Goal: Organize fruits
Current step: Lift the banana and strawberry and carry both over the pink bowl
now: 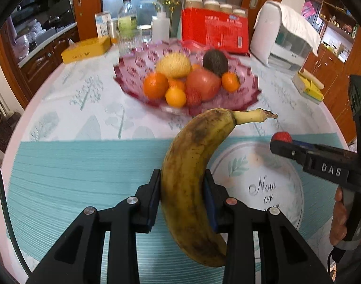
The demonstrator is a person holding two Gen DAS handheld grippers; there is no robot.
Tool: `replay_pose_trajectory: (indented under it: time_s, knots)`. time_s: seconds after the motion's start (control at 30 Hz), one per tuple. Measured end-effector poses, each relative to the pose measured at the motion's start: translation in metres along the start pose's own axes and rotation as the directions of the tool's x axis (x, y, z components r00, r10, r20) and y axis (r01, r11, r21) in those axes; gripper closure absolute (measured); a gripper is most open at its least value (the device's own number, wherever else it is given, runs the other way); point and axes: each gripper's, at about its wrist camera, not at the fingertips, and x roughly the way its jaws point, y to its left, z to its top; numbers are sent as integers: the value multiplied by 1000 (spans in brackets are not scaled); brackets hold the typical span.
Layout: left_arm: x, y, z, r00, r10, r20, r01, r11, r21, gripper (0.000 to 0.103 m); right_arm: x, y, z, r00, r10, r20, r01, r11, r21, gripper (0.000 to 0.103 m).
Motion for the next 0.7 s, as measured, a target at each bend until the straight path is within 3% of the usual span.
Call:
replay_pose_trajectory:
  time_s: [0.2, 0.4, 0.7]
  knots:
    - [-23, 9, 48, 996, 32, 79, -32, 999, 1, 71, -26, 16, 34, 997, 37, 70, -34, 998, -45, 68]
    - [-32, 19, 109, 985, 98, 140, -102, 995, 22, 71, -47, 36, 80, 988, 19, 151, 1, 992, -127, 68]
    - [-15, 39, 184, 974, 122, 193, -125, 992, 5, 71, -46, 54, 150, 972, 16, 233, 16, 991, -134, 68]
